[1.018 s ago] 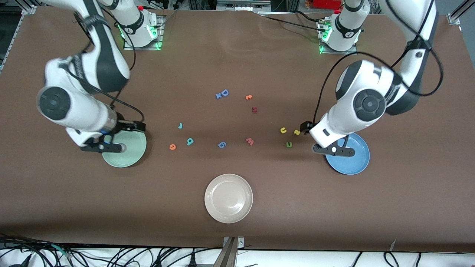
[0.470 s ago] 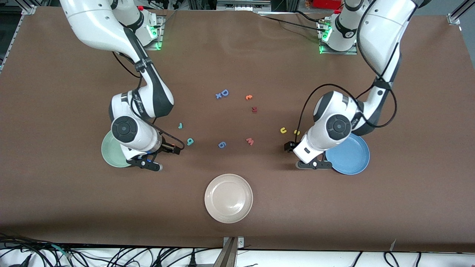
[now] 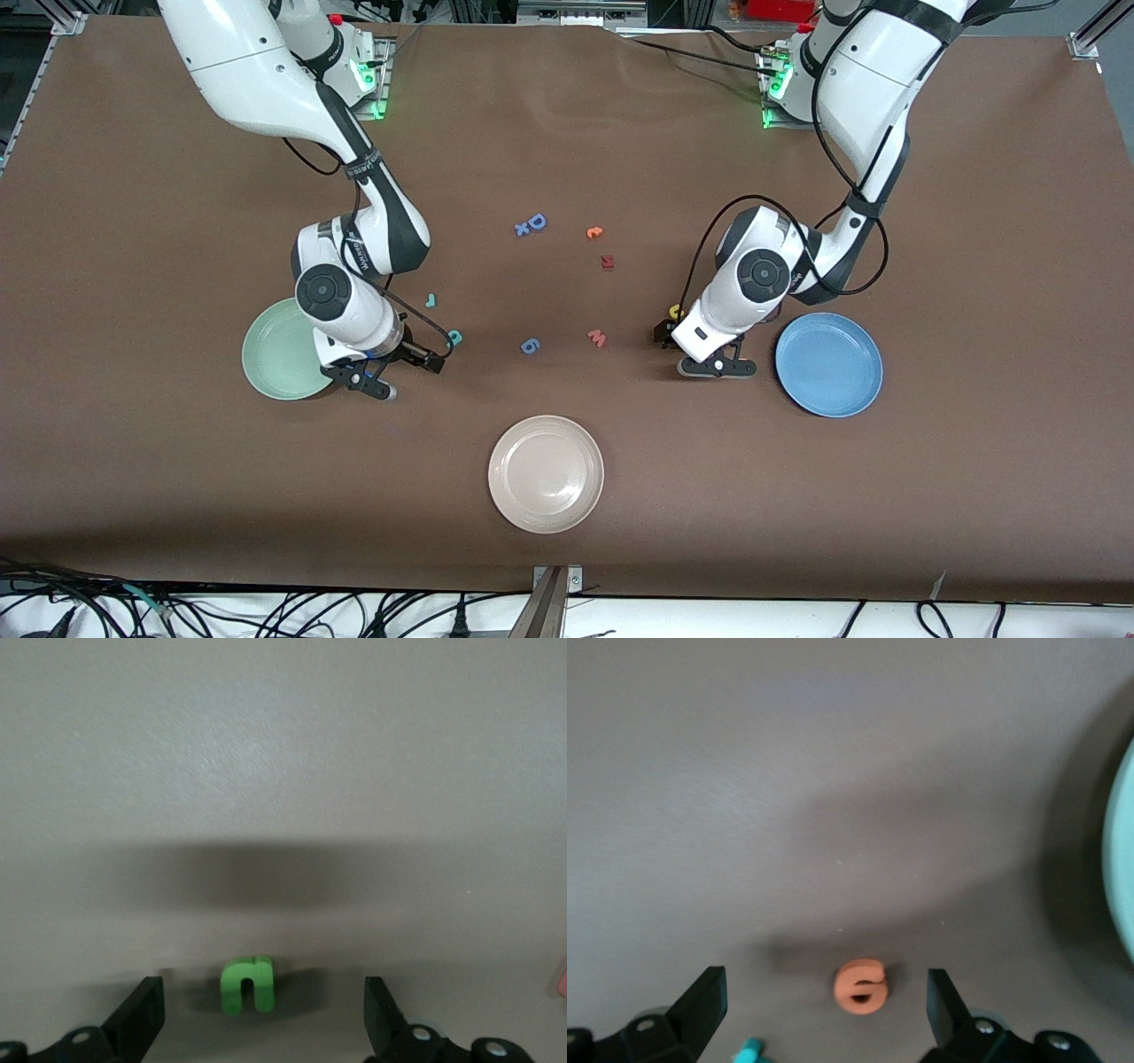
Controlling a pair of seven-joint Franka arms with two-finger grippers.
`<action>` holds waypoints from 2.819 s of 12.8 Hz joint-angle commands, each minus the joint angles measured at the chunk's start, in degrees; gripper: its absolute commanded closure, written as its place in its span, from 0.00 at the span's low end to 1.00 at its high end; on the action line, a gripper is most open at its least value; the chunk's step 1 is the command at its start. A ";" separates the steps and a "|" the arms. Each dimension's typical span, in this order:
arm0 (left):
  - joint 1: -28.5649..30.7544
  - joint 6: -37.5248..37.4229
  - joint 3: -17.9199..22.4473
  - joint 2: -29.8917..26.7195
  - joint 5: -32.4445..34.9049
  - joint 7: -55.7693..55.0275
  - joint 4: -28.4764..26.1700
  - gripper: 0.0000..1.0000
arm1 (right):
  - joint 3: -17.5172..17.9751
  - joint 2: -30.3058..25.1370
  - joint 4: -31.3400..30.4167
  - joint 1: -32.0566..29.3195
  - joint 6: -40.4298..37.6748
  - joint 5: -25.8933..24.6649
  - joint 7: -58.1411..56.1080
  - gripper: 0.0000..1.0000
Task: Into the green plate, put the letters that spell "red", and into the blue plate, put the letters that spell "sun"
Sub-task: 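Grasp the green u and orange 6 with the left and right grippers, then open both grippers over the plates, dropping the green u and orange 6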
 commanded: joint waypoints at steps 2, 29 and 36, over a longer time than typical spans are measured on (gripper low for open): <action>-0.97 0.61 0.72 -0.85 6.61 -2.24 -1.09 0.08 | 2.26 -2.71 -6.80 -1.90 5.28 0.09 0.83 0.01; 16.86 -16.96 0.81 -7.54 8.49 27.63 2.07 1.00 | 2.08 -12.47 -7.69 -14.71 -11.58 -5.36 -15.68 0.87; 20.57 -17.41 0.63 -4.90 8.23 30.89 0.84 0.84 | 2.17 -11.94 -7.78 -17.46 -11.49 -5.01 -17.81 0.02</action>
